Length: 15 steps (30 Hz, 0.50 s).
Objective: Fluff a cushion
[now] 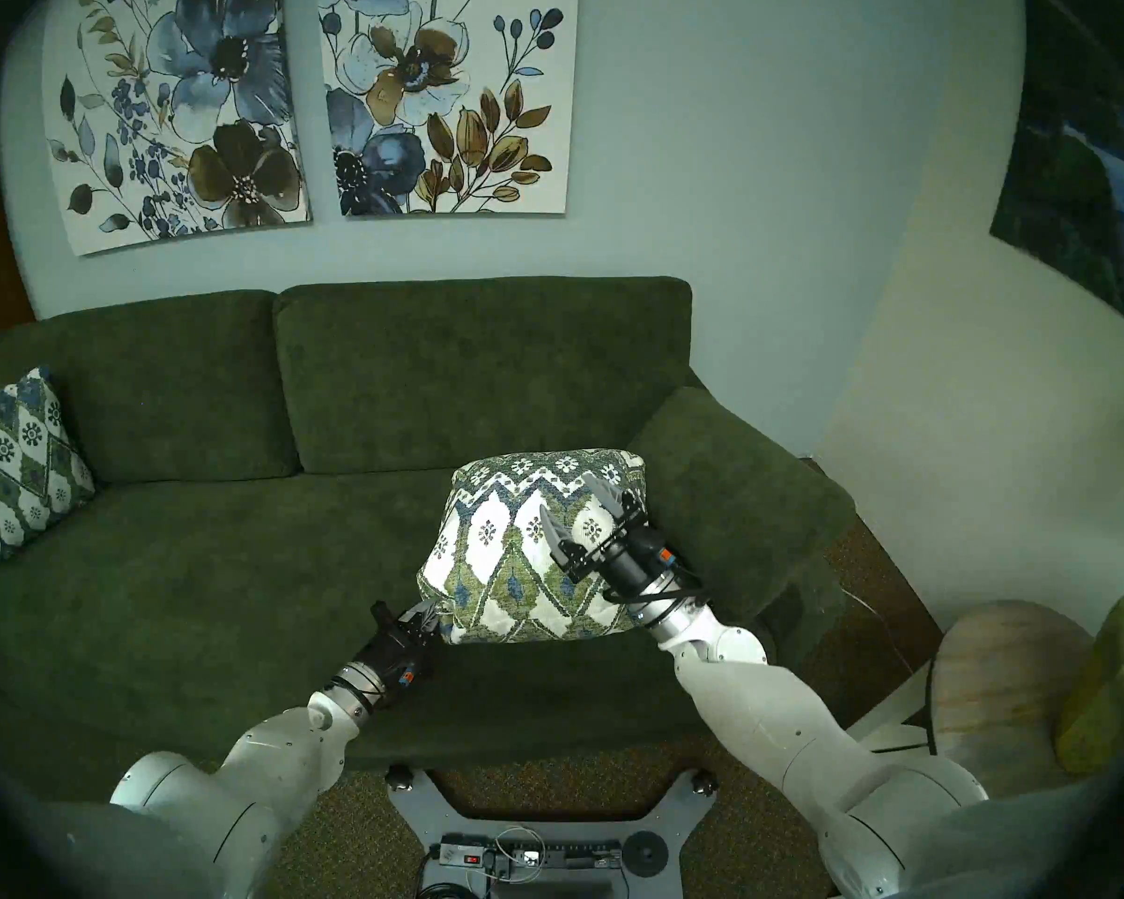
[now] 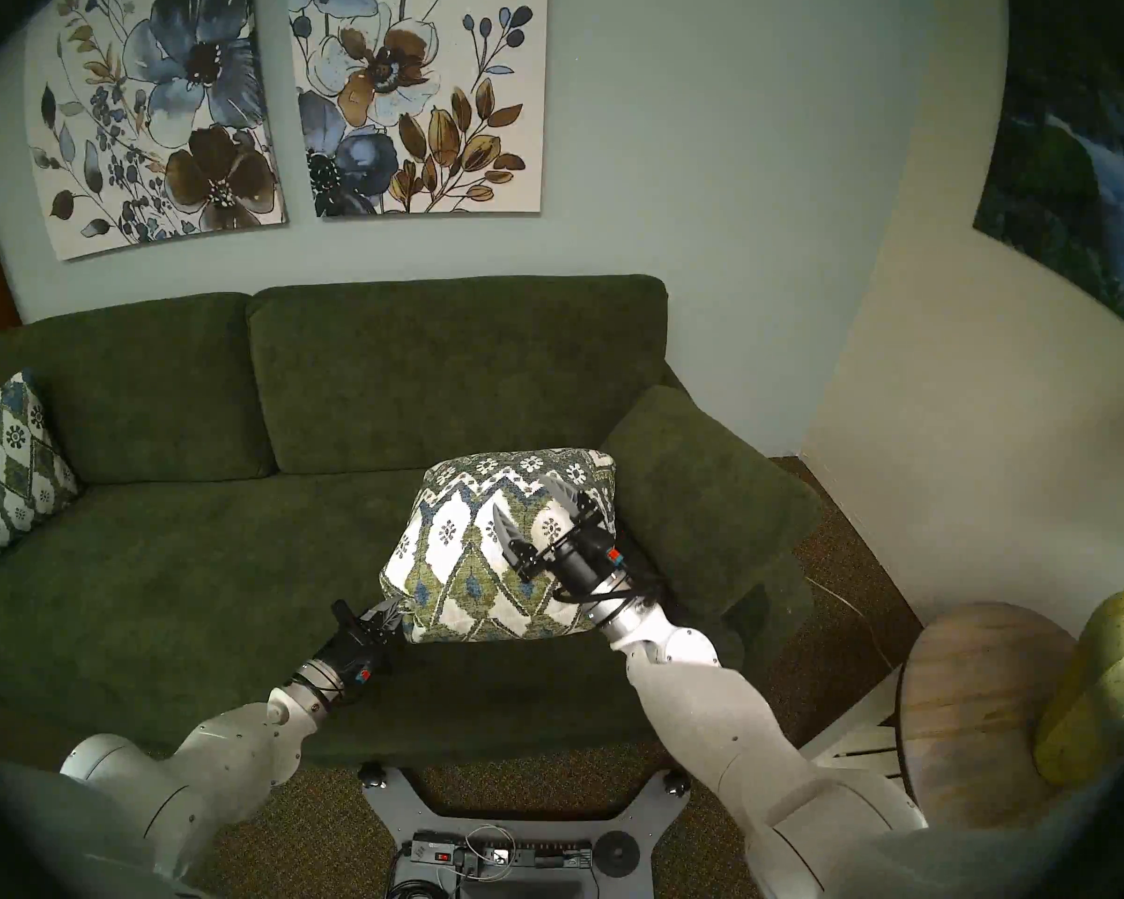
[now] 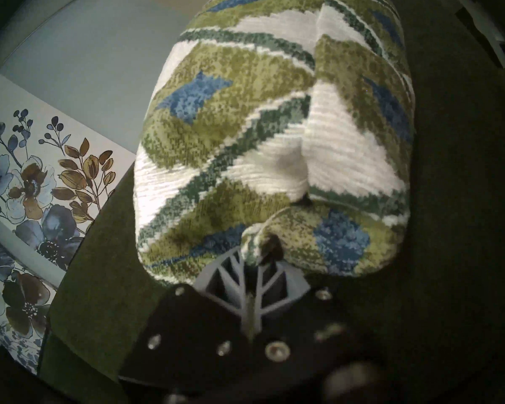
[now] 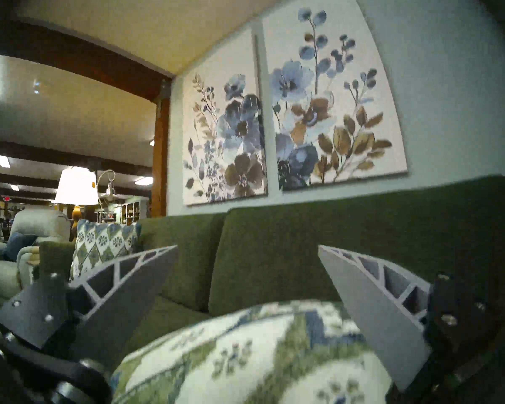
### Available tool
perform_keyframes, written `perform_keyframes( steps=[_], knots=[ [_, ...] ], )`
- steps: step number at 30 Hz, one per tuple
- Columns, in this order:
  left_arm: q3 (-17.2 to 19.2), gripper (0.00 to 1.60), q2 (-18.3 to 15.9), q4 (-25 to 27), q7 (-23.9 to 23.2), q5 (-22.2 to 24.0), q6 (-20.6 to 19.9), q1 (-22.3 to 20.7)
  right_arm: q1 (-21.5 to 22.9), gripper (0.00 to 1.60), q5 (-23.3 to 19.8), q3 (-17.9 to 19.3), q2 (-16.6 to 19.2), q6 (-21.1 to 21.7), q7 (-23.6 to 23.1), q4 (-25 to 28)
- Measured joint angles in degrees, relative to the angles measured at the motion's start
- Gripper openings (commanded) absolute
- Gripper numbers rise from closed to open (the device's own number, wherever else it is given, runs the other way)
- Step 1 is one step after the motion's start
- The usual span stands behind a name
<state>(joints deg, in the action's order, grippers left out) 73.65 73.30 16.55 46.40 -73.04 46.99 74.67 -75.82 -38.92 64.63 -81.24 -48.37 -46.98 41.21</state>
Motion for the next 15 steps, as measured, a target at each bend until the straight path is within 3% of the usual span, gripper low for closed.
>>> perform_keyframes(
  steps=[8,9,10,11,12,15],
  knots=[
    [0.2,0.00,-1.1,-1.3,0.2,0.0,0.2,0.8,-0.5,1.60,-0.7,0.0,-2.0,3.9,3.4,-9.3],
    [0.2,0.17,-1.2,-1.3,0.2,-0.1,0.4,0.9,-0.3,1.60,-0.9,0.2,-2.4,4.5,3.9,-10.5],
    [0.2,0.69,-1.2,-1.3,0.3,-0.2,0.6,0.9,0.0,1.60,-1.1,0.3,-2.9,4.9,4.3,-11.7],
    [0.2,0.69,-1.3,-1.3,0.3,-0.2,0.8,1.0,0.2,1.60,-1.3,0.4,-3.2,5.2,4.6,-12.4],
    [0.1,1.60,-1.3,-1.2,0.4,-0.3,1.0,1.0,0.5,1.60,-1.4,0.5,-3.6,5.4,4.9,-13.0],
    [0.0,1.60,-1.4,-0.8,0.5,-0.5,1.7,1.1,1.2,1.60,-2.0,0.9,-4.5,5.9,5.7,-14.9]
  ],
)
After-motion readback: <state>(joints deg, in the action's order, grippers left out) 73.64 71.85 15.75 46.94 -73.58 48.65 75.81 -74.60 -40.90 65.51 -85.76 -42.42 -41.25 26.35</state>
